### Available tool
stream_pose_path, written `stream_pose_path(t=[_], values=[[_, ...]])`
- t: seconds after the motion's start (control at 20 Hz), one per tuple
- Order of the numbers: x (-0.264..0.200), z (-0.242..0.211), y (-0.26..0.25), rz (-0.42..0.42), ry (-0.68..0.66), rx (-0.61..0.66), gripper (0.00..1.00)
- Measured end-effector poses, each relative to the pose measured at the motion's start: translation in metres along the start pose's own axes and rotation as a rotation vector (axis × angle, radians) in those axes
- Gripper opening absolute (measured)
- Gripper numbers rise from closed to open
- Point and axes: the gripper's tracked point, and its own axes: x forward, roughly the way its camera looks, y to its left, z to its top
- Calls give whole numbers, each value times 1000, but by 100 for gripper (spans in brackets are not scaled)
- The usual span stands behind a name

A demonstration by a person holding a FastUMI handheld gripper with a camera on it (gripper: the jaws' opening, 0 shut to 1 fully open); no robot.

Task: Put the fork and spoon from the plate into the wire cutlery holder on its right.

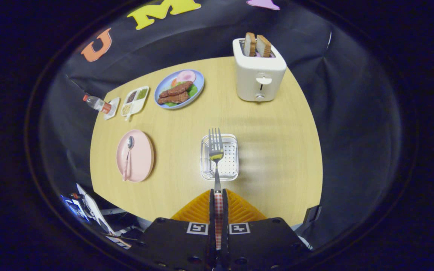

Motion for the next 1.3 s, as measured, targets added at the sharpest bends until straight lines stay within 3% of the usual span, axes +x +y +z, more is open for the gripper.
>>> stream_pose_path(t=[0.3, 0.85, 1.3], values=[[12, 0, 0, -63, 173, 17, 5], [45, -1, 10, -69, 377, 90, 5], [53, 8, 12, -116, 415, 91, 5]])
